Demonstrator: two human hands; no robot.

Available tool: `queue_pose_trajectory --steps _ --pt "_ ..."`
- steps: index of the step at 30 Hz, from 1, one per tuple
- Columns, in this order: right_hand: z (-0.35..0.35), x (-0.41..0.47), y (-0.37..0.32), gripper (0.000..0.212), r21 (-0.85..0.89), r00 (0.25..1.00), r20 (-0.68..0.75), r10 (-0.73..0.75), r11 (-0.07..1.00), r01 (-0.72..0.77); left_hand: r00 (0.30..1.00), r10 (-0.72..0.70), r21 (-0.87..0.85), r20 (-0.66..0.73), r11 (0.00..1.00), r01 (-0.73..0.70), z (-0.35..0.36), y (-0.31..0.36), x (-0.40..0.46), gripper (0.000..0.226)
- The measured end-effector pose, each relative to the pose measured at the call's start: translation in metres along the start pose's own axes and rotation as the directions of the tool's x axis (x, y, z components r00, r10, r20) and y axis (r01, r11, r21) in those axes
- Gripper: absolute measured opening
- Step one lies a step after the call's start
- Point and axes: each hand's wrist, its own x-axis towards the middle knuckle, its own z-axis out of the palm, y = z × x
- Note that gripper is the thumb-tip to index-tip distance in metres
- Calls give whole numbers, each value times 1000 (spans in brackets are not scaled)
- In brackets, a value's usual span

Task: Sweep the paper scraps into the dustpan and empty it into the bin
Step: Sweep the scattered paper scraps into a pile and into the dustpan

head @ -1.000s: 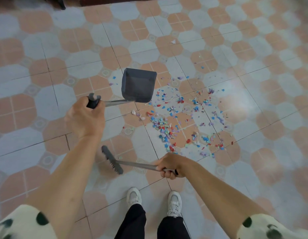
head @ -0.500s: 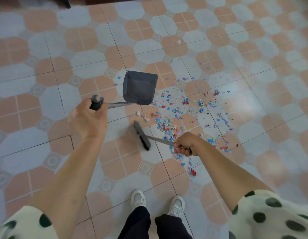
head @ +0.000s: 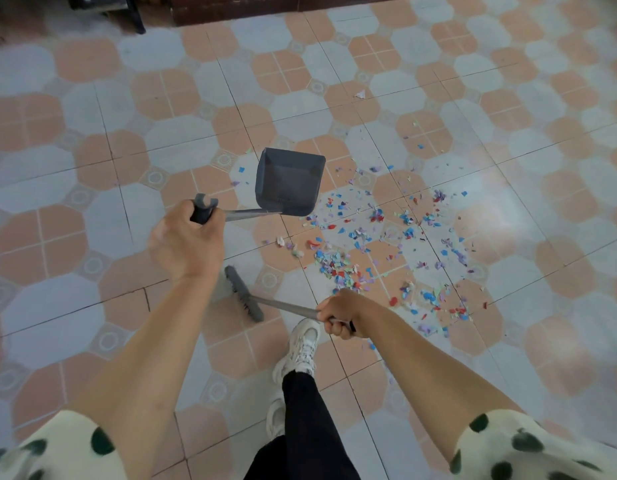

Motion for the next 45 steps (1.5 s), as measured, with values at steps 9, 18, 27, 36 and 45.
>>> queue_pose_trajectory --steps 9,18,27,36,45 --pt "-139 28 -42 16 195 972 -201 123 977 -84 1000 -16 -1 15 1000 16 41 41 49 31" --pt "-197 4 -76 28 221 984 -167 59 975 -21 999 -21 -9 28 1000 21 94 96 115 27" --pt "-133 70 -164 38 164 997 76 -2 986 -11 999 -11 -19 40 1000 12 110 120 161 37" --pt "-218 82 -180 18 392 989 -102 105 918 -57 998 8 -18 61 1000 -7 128 128 213 33" --pt "-227 52 -212 24 425 965 -226 129 905 -21 990 76 -126 121 990 -60 142 136 294 29"
